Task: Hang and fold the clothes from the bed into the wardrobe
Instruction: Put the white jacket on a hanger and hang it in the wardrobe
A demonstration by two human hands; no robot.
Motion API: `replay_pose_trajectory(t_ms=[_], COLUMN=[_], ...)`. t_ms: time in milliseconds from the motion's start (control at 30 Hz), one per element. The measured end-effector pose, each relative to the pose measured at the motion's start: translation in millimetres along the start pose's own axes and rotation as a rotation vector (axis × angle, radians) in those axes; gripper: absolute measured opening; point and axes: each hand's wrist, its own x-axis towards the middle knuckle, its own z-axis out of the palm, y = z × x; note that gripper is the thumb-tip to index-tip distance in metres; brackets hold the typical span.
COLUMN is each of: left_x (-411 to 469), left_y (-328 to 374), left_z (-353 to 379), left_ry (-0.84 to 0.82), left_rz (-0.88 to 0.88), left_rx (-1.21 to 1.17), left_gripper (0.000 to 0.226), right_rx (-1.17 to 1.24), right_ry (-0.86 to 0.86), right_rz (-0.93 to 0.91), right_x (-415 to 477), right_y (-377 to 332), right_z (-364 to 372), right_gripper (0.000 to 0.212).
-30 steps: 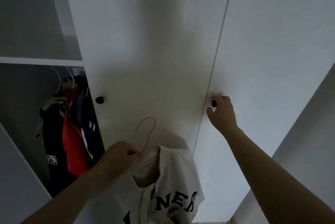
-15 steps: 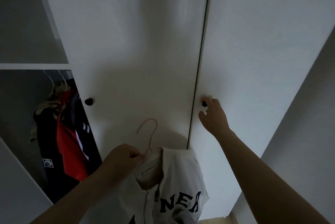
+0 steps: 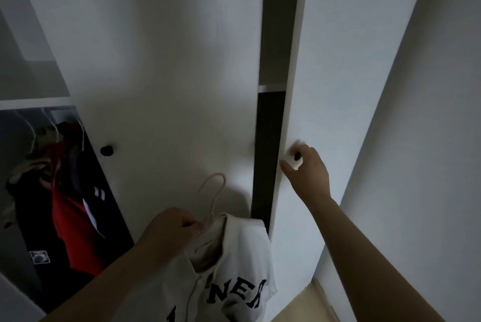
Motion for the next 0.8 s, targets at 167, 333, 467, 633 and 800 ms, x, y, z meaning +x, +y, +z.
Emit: replay_pose_trajectory(t_ms=[167, 333, 467, 633, 800], left_x=[-4.8, -1.9, 0.7, 6.7, 11.7], left_y=[-2.2, 13.7, 33.0, 67.6, 113.1], left_z=[7.3, 16.7, 31.6, 52.3, 79.3], left_ry=[-0.048, -0.091, -0.105, -0.097, -0.118], left_rz=[0.066, 0.136, 0.206, 0.25, 0.253], left_rx=[-0.033, -0.023, -0.022, 0.029, 0.065], left_gripper=[0.057, 0.055, 0.061, 0.062, 0.063], right_rx=[-0.032, -0.093, -0.167, -0.19, -0.157], right_ry=[0.098, 0.175, 0.201, 0.231, 0.195], right_rz=[0.073, 0.15, 0.207, 0.202, 0.231], right_x=[-26.2, -47.2, -59.1, -70.3, -79.1], right_y=[6.8, 19.7, 36.0, 62.2, 95.9], right_z=[-26.5, -54.0, -79.6, -110.7, -147.5], right_gripper=[0.028, 0.031, 0.031, 0.028, 0.032])
